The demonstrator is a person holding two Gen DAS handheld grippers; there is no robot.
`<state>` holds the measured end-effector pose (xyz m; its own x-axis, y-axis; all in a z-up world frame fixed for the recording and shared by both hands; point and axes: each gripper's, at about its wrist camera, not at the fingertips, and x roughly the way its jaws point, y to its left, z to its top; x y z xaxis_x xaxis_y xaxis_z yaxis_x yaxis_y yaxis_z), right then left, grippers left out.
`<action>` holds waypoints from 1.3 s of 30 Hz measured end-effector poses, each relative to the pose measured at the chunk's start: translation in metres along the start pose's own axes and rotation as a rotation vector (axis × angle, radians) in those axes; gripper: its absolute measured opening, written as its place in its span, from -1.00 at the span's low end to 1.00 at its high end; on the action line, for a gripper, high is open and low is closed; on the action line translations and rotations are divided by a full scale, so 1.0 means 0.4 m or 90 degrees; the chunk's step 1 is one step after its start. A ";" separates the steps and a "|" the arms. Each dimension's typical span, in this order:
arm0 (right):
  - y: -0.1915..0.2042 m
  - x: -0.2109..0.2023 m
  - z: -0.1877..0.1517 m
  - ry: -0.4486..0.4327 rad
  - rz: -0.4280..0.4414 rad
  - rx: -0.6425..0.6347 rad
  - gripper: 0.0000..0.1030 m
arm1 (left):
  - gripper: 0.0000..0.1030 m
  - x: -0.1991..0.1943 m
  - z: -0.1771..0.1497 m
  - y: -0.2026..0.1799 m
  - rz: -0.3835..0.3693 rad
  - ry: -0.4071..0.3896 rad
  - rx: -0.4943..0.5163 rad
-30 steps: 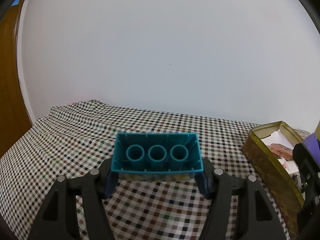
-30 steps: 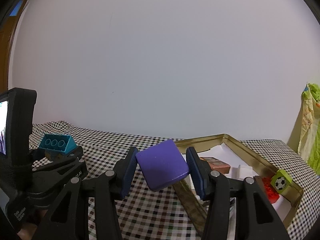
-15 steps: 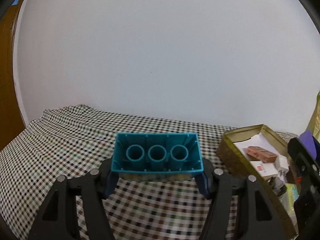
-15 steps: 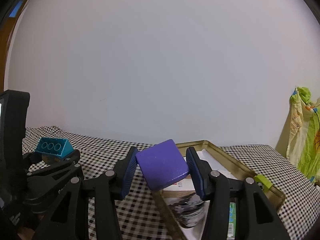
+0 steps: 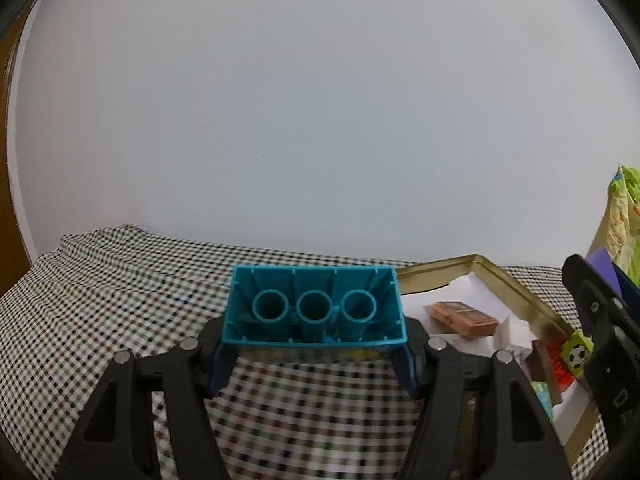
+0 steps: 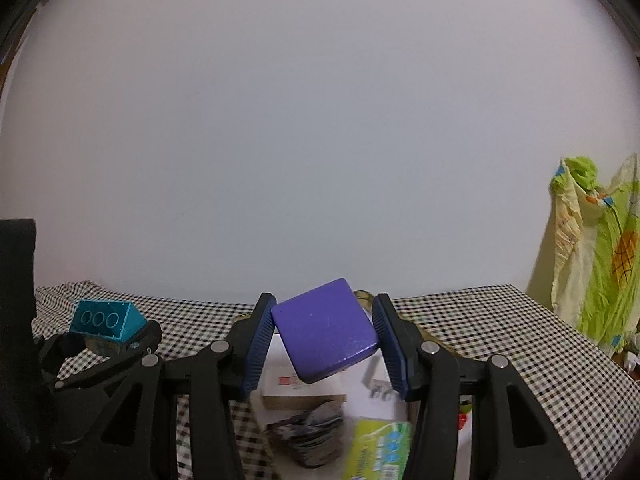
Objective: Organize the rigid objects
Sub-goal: 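Carry the teal brick and purple block over the gold tin tray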
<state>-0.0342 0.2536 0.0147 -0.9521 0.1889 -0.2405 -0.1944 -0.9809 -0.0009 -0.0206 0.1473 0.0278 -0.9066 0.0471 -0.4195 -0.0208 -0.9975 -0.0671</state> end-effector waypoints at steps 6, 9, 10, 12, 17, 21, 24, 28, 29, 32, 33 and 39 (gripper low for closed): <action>-0.065 0.017 0.011 0.016 -0.020 0.023 0.03 | 0.24 0.009 0.008 -0.066 -0.025 0.002 0.013; -0.097 -0.012 0.006 0.023 -0.034 0.034 0.03 | 0.24 0.013 0.015 -0.099 -0.037 -0.001 0.021; -0.103 -0.014 0.008 0.026 -0.039 0.037 0.03 | 0.24 0.014 0.016 -0.108 -0.040 -0.003 0.024; -0.130 -0.010 0.008 0.035 -0.047 0.040 0.03 | 0.24 0.020 0.018 -0.128 -0.047 -0.002 0.030; -0.190 0.029 0.019 0.066 -0.058 0.034 0.03 | 0.24 0.037 0.020 -0.169 -0.065 0.006 0.037; -0.204 0.050 0.021 0.094 -0.069 0.024 0.03 | 0.24 0.055 0.022 -0.205 -0.080 0.015 0.052; -0.229 0.088 0.020 0.120 -0.070 0.027 0.03 | 0.24 0.072 0.025 -0.231 -0.082 0.024 0.060; -0.246 0.129 0.018 0.152 -0.069 0.022 0.03 | 0.24 0.101 0.034 -0.259 -0.071 0.043 0.080; -0.247 0.138 0.015 0.159 -0.069 0.021 0.03 | 0.24 0.106 0.035 -0.262 -0.069 0.049 0.082; -0.260 0.166 0.011 0.193 -0.049 0.031 0.03 | 0.24 0.136 0.038 -0.274 -0.055 0.073 0.097; -0.264 0.172 0.012 0.200 -0.045 0.035 0.03 | 0.24 0.149 0.040 -0.276 -0.049 0.085 0.101; -0.272 0.204 0.012 0.242 -0.023 0.044 0.03 | 0.24 0.225 0.052 -0.269 -0.031 0.142 0.111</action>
<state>-0.0917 0.3758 -0.0002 -0.7917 0.1797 -0.5839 -0.2540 -0.9661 0.0469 -0.1087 0.2579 0.0162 -0.7874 0.0867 -0.6103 -0.1523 -0.9867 0.0563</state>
